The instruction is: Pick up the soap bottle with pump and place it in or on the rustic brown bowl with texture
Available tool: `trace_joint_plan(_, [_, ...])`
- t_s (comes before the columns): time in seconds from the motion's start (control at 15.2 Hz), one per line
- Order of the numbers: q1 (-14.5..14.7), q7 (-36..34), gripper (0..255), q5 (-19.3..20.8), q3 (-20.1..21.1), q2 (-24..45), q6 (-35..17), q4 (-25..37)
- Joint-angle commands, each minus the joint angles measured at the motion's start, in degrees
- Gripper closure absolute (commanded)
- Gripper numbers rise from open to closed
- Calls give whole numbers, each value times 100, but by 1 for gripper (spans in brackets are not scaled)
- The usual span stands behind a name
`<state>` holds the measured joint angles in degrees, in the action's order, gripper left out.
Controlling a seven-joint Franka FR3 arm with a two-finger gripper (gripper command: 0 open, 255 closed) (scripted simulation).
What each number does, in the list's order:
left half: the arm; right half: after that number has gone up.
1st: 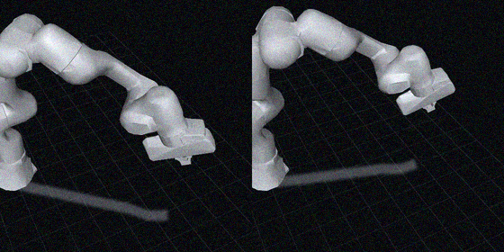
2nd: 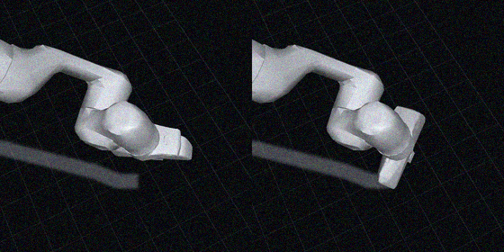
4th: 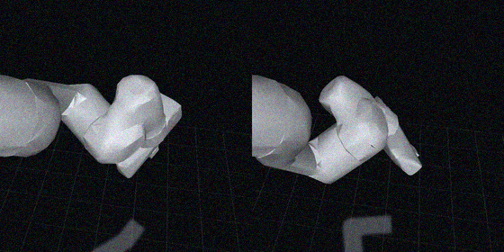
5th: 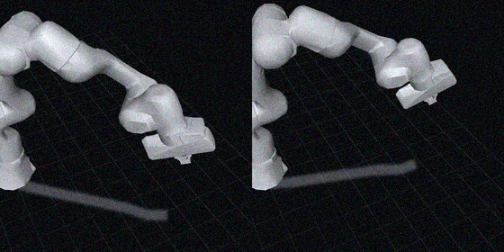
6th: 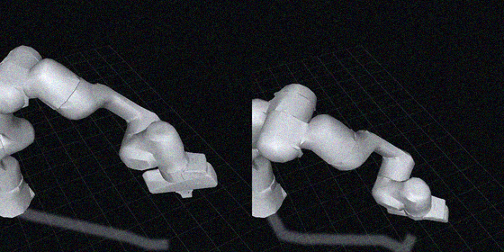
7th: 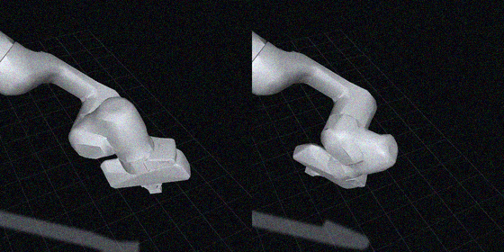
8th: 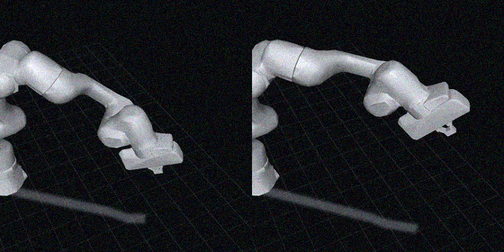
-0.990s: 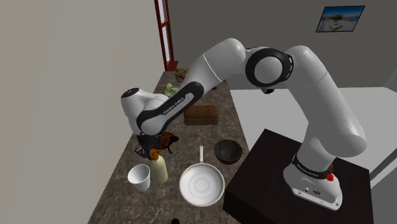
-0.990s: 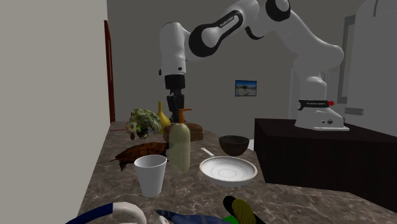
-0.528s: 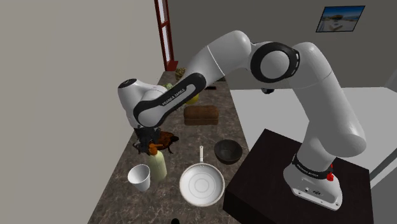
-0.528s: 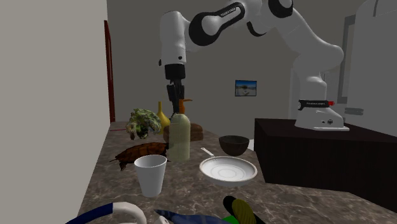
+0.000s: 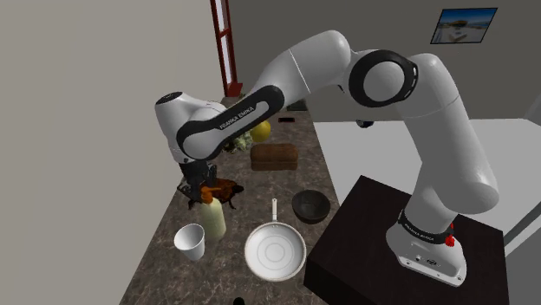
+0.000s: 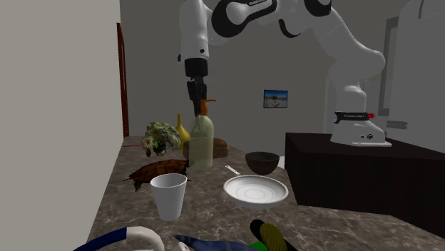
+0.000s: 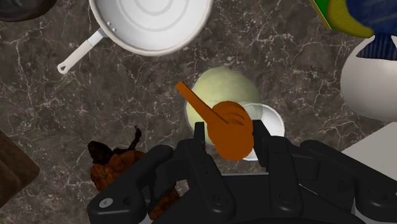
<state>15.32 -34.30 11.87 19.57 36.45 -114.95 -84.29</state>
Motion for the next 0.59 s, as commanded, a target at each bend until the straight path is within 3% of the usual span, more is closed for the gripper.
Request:
trace_joint_plan(0.0, [3, 14, 255, -19, 12, -40, 136, 99])
trace_joint_plan(0.13, [0, 23, 255, -34, 22, -83, 218, 140])
trace_joint_plan(0.53, [-672, 497, 255, -364, 100, -1388, -319, -1654])
